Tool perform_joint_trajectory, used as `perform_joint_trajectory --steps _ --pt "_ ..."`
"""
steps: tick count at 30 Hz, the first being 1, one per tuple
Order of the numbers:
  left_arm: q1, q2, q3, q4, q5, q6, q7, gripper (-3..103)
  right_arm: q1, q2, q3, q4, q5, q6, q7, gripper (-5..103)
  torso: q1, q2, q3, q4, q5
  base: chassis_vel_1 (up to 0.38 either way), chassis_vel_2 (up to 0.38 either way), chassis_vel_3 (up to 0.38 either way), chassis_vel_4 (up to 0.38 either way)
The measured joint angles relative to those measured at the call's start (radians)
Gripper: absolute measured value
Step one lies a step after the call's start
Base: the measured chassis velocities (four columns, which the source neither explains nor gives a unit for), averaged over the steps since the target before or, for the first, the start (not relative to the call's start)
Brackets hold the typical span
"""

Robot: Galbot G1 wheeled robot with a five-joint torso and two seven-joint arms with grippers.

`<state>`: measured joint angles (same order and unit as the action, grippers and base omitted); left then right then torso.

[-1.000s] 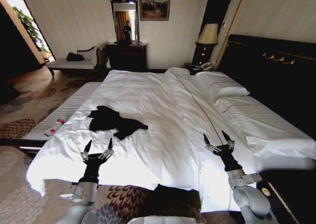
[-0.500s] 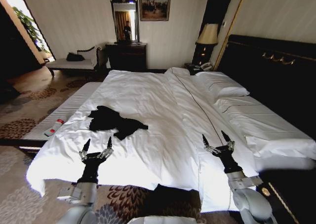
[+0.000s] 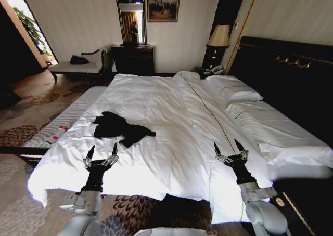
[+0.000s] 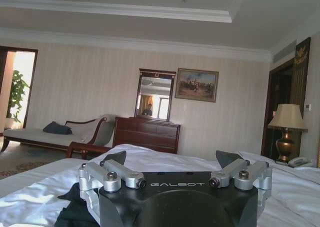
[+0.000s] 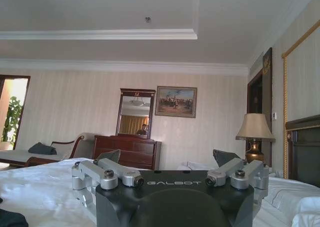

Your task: Fold the clothes on the bed.

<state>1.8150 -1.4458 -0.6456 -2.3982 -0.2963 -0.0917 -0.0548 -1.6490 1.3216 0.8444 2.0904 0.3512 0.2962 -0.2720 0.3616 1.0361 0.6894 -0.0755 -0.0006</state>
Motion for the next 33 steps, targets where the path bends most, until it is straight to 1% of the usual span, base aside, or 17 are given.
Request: perform_joint_trajectory --steps 21,33 --pt "-0.015 0.000 0.004 0.013 -0.002 0.000 -0.001 100 0.000 0.011 0.002 -0.001 -0.009 -0.001 0.012 100 0.000 0.000 0.000 0.0000 0.0001 0.000 0.000 0.000 0.000" --pt "-0.019 -0.009 0.011 0.023 0.006 -0.001 0.000 100 0.001 0.012 -0.001 0.000 -0.011 0.002 0.012 100 0.000 0.000 0.000 -0.0001 0.0000 -0.052 0.066 0.046 -0.076"
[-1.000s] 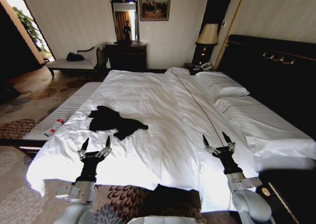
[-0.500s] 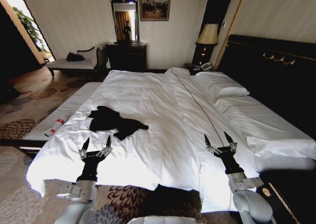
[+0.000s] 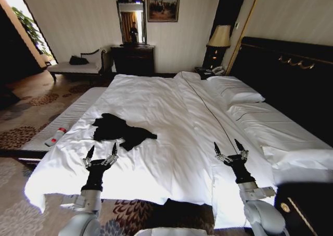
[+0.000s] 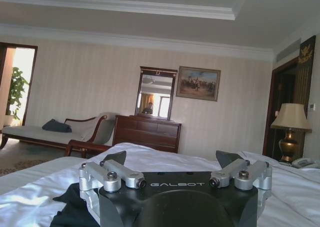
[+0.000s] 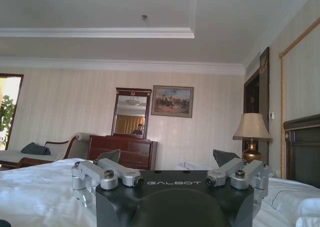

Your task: Fold the clothes on the bed.

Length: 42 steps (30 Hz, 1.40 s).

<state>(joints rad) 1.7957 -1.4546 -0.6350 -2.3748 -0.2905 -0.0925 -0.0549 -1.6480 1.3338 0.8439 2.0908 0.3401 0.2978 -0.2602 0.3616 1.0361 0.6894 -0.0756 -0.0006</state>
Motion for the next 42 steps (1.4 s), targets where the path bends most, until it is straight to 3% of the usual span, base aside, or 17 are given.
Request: perform_joint_trajectory --steps 42 --pt "-0.005 -0.006 -0.002 0.008 0.001 -0.005 0.000 100 0.003 0.005 -0.011 -0.002 -0.012 0.005 -0.011 100 0.000 0.000 0.000 0.0000 0.0000 0.030 0.115 -0.027 -0.114"
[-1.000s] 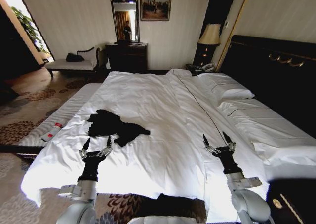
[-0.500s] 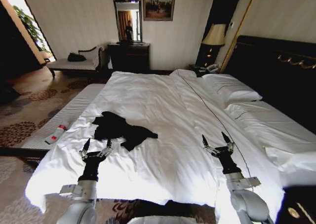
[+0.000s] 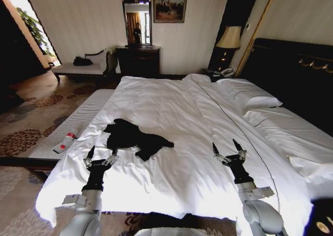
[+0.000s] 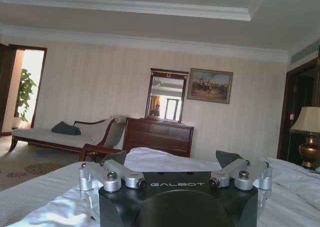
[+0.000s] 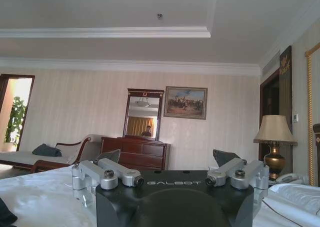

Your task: Fold the clothes on the bed.

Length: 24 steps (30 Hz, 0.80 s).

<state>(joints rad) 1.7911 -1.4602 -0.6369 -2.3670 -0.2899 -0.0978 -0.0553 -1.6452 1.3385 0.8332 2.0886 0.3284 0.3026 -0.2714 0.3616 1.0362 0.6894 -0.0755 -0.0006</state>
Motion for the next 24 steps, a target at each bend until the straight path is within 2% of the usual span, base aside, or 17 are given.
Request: perform_joint_trajectory --steps 24 --pt "0.002 0.000 -0.001 0.000 0.000 -0.001 -0.001 100 -0.003 0.005 -0.008 -0.002 -0.013 0.002 0.001 100 0.000 0.000 0.000 -0.0001 0.0000 0.056 0.117 -0.054 -0.124"
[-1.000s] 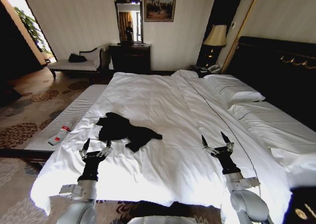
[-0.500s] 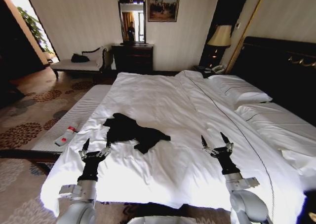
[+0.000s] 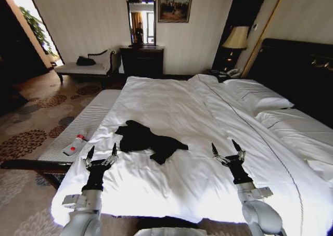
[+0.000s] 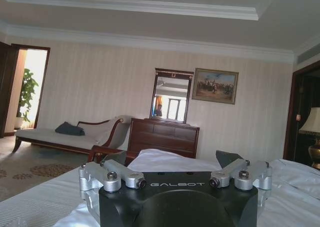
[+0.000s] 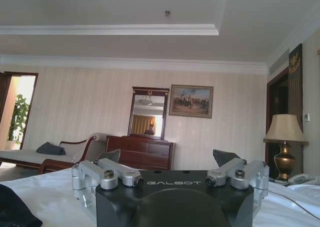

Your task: Fold the clothes on the bed.

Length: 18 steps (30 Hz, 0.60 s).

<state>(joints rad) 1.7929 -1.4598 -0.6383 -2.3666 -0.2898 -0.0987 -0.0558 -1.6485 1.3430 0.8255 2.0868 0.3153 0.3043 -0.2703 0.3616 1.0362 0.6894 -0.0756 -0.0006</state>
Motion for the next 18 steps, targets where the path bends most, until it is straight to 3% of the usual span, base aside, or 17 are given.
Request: perform_joint_trajectory --steps 18 --pt "0.003 0.008 -0.005 -0.008 -0.004 0.000 0.000 100 -0.013 0.002 0.000 0.007 -0.009 0.007 0.002 100 0.000 0.000 0.000 0.0000 0.0000 0.061 0.122 -0.050 -0.114"
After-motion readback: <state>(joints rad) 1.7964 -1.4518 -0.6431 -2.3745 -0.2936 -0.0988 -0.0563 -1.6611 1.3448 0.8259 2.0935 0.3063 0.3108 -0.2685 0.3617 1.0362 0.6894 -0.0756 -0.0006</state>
